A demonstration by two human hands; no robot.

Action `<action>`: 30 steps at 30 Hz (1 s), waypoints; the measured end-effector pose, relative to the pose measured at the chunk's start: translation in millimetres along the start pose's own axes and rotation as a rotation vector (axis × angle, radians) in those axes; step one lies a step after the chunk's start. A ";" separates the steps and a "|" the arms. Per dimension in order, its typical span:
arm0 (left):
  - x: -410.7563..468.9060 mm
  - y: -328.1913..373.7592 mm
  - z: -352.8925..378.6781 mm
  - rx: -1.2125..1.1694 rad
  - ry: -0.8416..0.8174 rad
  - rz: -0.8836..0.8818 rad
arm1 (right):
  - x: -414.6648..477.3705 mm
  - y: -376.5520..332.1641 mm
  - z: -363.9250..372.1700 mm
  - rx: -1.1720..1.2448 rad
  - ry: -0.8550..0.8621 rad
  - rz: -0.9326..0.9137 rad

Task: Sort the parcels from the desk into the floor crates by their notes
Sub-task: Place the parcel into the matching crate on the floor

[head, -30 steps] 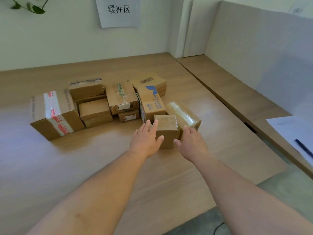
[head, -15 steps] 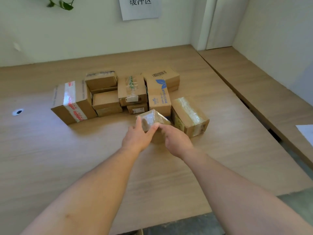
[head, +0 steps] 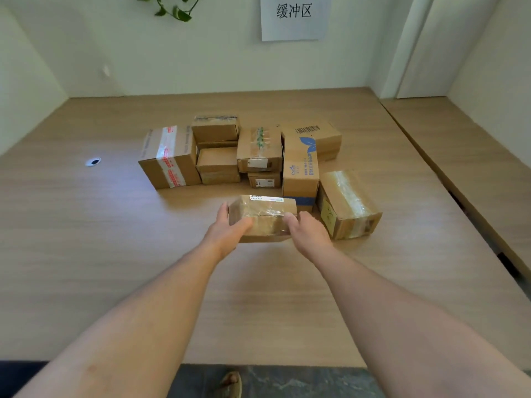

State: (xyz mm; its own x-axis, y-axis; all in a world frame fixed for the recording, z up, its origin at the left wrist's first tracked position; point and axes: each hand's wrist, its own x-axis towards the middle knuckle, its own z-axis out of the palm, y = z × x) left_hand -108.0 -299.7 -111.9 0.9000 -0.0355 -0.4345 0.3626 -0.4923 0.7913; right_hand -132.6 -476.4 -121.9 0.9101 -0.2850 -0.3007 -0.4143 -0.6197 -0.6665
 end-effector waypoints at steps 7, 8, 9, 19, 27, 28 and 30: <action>-33.5 -22.9 -40.1 -0.029 0.105 -0.029 | -11.3 -42.6 21.6 0.056 -0.103 -0.216; -39.3 -26.9 -48.0 -0.023 0.152 -0.034 | -14.6 -49.4 27.0 0.053 -0.120 -0.250; -44.4 -30.9 -56.0 -0.016 0.196 -0.041 | -18.0 -56.3 32.8 0.060 -0.139 -0.278; -86.3 -72.0 -122.8 -0.159 0.444 -0.064 | -54.1 -121.9 78.7 0.029 -0.236 -0.436; -123.6 -123.1 -190.7 -0.247 0.652 -0.165 | -101.4 -177.9 141.3 -0.081 -0.329 -0.534; -130.6 -132.5 -201.3 -0.249 0.666 -0.182 | -108.9 -187.3 152.4 -0.101 -0.343 -0.547; -144.3 -153.5 -223.3 -0.258 0.678 -0.207 | -124.5 -207.1 176.1 -0.137 -0.372 -0.573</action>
State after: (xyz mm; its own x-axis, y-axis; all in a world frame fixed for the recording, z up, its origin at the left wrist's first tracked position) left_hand -239.6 -24.8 -74.5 0.7290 0.6196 -0.2908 0.5103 -0.2090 0.8342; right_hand -159.4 -183.9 -66.5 0.9160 0.3693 -0.1570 0.1577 -0.6910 -0.7054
